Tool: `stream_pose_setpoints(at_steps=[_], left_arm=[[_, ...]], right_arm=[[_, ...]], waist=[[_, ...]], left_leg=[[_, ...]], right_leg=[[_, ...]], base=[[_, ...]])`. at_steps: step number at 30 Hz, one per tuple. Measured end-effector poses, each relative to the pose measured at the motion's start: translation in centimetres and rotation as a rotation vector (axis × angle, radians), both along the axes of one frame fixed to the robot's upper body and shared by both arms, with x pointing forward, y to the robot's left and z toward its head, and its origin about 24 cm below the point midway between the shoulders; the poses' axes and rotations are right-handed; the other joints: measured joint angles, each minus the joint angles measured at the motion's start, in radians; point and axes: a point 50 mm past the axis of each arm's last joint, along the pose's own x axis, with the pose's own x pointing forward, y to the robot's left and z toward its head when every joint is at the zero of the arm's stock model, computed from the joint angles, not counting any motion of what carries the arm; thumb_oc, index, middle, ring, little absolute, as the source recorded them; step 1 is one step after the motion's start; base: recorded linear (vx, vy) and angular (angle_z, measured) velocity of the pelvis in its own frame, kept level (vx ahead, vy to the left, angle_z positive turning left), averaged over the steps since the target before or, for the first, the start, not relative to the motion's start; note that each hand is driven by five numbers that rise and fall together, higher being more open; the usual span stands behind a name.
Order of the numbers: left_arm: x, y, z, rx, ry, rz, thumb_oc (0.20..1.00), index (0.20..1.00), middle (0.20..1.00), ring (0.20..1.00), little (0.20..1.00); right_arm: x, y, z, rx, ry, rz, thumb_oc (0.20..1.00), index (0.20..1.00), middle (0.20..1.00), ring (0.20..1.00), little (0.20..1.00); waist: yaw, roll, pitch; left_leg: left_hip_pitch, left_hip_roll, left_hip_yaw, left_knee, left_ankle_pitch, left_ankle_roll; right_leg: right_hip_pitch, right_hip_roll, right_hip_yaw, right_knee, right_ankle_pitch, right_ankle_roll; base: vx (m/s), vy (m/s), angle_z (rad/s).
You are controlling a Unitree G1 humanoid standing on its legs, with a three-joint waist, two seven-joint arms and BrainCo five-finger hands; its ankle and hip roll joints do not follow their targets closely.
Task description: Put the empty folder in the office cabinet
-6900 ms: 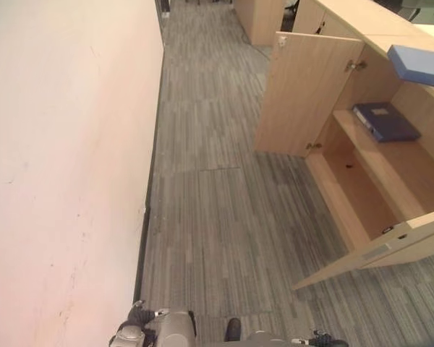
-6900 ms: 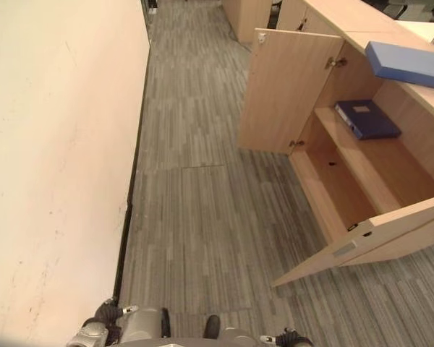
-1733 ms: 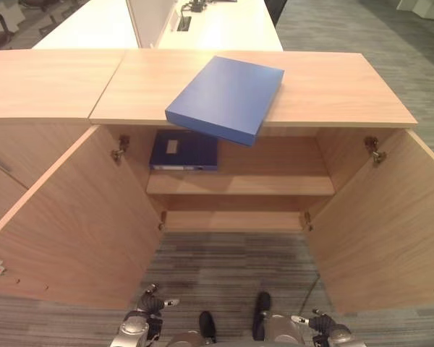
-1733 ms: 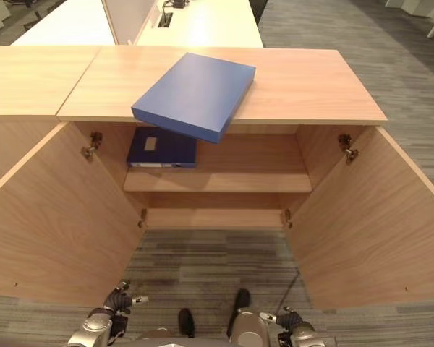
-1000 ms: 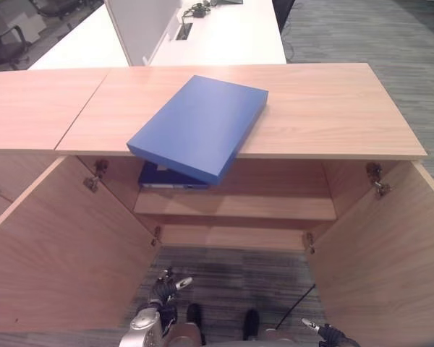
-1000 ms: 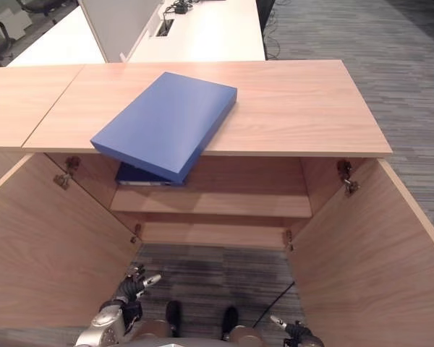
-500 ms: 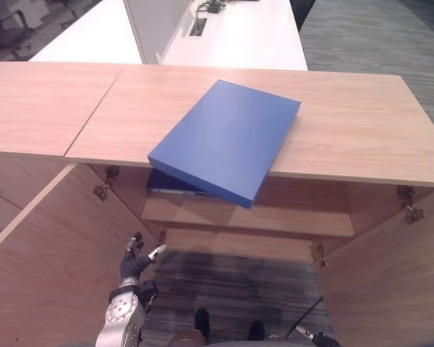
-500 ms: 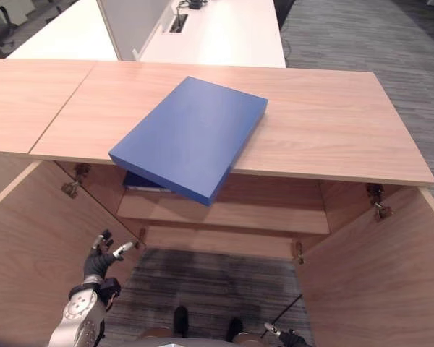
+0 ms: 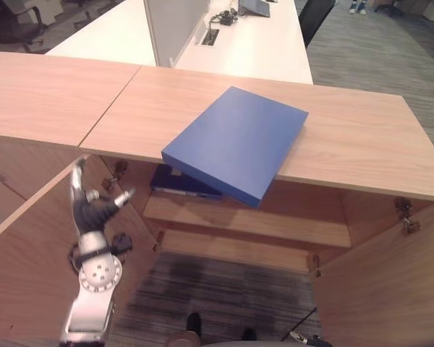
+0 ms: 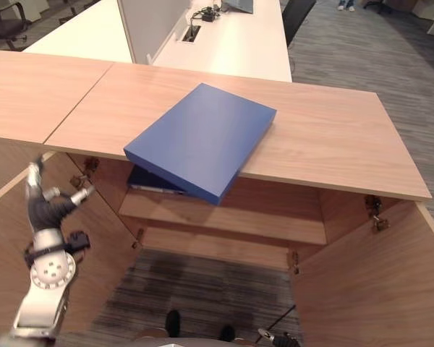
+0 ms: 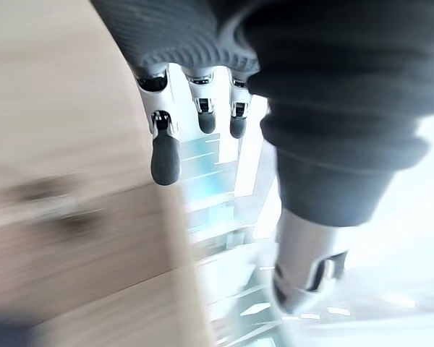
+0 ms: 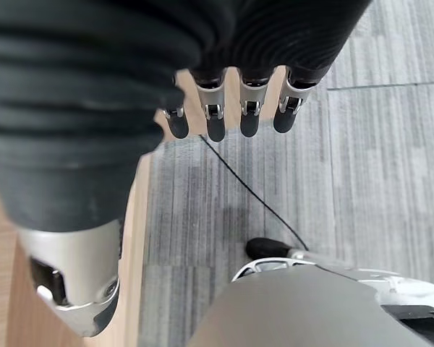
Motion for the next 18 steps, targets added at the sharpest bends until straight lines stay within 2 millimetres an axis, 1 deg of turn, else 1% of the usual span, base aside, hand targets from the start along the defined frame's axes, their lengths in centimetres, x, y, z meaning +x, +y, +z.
stream_pose_setpoints(at_steps=[1,3,6,8,9,11,13,16,18], left_arm=[[0.1,-0.5,1.2,0.056,-0.06,0.002,1.0,1.0,1.0,1.0,1.0],[0.5,-1.4,2.7,0.18,-0.118,-0.026,1.0,1.0,1.0,1.0,1.0],[1.0,-2.7,3.8,0.343,-0.134,-0.094,1.0,1.0,1.0,1.0,1.0],[1.4,-3.7,4.4,0.419,-0.151,-0.136,1.0,1.0,1.0,1.0,1.0],[1.5,-3.9,4.5,0.43,-0.153,-0.148,1.0,1.0,1.0,1.0,1.0],[1.6,-4.2,4.6,0.454,-0.145,-0.179,1.0,1.0,1.0,1.0,1.0],[1.6,-4.7,4.5,0.503,-0.12,-0.229,1.0,1.0,1.0,1.0,1.0],[1.6,-5.7,4.1,0.591,-0.095,-0.306,1.0,1.0,1.0,1.0,1.0],[1.6,-6.2,3.8,0.609,-0.077,-0.352,1.0,1.0,1.0,1.0,1.0]], right_arm=[[0.0,0.0,0.0,-0.008,0.003,0.036,1.0,1.0,1.0,1.0,1.0],[0.2,-0.1,0.1,-0.024,0.007,0.111,1.0,1.0,1.0,1.0,1.0],[0.6,0.0,0.1,-0.03,0.001,0.152,1.0,1.0,1.0,1.0,1.0],[0.7,-0.2,0.2,-0.029,0.0,0.167,1.0,1.0,1.0,1.0,1.0],[0.7,-0.2,0.2,-0.026,-0.001,0.17,1.0,1.0,1.0,1.0,1.0],[0.7,-0.4,0.2,-0.019,-0.001,0.175,1.0,1.0,1.0,1.0,1.0],[0.7,-0.5,0.2,-0.01,0.001,0.18,1.0,1.0,1.0,1.0,1.0],[0.4,-0.6,0.2,-0.006,0.01,0.194,1.0,1.0,1.0,1.0,1.0],[0.1,-0.7,0.2,-0.01,0.02,0.203,1.0,1.0,1.0,1.0,1.0]], waist=[[-0.003,0.002,0.001],[-0.01,0.003,0.001],[-0.024,0.01,0.001],[-0.026,0.018,0.0],[-0.027,0.021,0.001],[-0.044,0.031,-0.002],[-0.052,0.04,-0.005],[-0.058,0.048,-0.01],[-0.06,0.054,-0.014]], left_leg=[[0.002,-0.001,0.002,0.0,0.0,0.0],[0.003,-0.001,0.003,0.0,0.0,0.0],[0.009,-0.001,0.007,0.0,-0.001,-0.001],[0.013,-0.001,0.016,0.0,-0.001,-0.001],[0.015,-0.001,0.019,0.0,-0.001,-0.001],[0.018,0.0,0.024,0.0,-0.001,-0.001],[0.025,0.001,0.031,0.0,-0.002,-0.001],[0.028,0.002,0.033,0.0,-0.003,-0.002],[0.028,0.002,0.034,-0.001,-0.003,-0.002]], right_leg=[[0.002,-0.001,0.0,0.0,0.0,0.0],[0.002,-0.001,0.001,0.0,0.0,0.0],[0.005,-0.002,0.004,0.0,0.0,0.0],[0.007,-0.002,0.011,0.0,0.001,0.001],[0.007,-0.002,0.014,0.0,0.001,0.001],[0.008,-0.002,0.02,0.0,0.002,0.003],[0.011,-0.001,0.027,0.0,0.003,0.004],[0.012,-0.001,0.029,0.0,0.004,0.005],[0.011,-0.001,0.03,0.0,0.005,0.005]], base=[[-0.02,-0.001,-0.03],[0.0,0.0,0.0],[0.0,0.006,-0.03],[0.0,0.005,-0.11],[0.0,0.004,-0.13],[0.0,0.006,-0.09],[0.01,0.007,-0.09],[0.0,0.003,-0.02],[0.0,0.0,0.0]])
